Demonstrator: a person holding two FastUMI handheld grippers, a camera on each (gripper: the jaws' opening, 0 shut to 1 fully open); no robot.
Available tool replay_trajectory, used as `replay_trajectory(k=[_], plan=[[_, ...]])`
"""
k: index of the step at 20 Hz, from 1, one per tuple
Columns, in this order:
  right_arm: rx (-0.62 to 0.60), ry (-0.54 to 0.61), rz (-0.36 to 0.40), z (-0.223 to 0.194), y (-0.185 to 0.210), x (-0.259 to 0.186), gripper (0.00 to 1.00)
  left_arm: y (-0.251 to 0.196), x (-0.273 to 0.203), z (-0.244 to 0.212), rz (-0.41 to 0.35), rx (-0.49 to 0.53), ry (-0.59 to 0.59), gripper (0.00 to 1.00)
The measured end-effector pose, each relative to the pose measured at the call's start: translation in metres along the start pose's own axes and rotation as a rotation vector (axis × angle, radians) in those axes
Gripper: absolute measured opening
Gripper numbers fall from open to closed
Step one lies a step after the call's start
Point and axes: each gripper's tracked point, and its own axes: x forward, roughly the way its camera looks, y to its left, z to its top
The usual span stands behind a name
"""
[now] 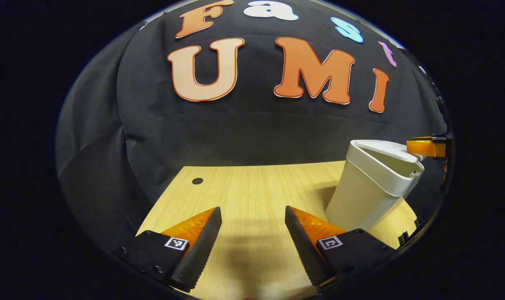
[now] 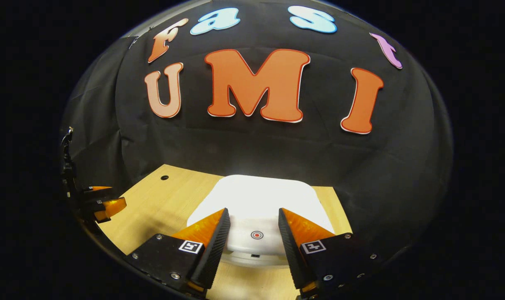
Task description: Press the lid of the desktop garbage bin to open it, pick up the crumpled paper on the desktop and throw it into the bin, then pick up the pop can on the desktop and drop it into the bin, and finally close the garbage bin lid.
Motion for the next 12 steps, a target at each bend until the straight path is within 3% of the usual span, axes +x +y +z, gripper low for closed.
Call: replay_trajectory(k=[12], plan=[[0.044,0.057,-0.039,-0.027,0.009,-0.010,0.72,-0.026,0.007,-0.006,-0.068,0.035,0.024,0.97]])
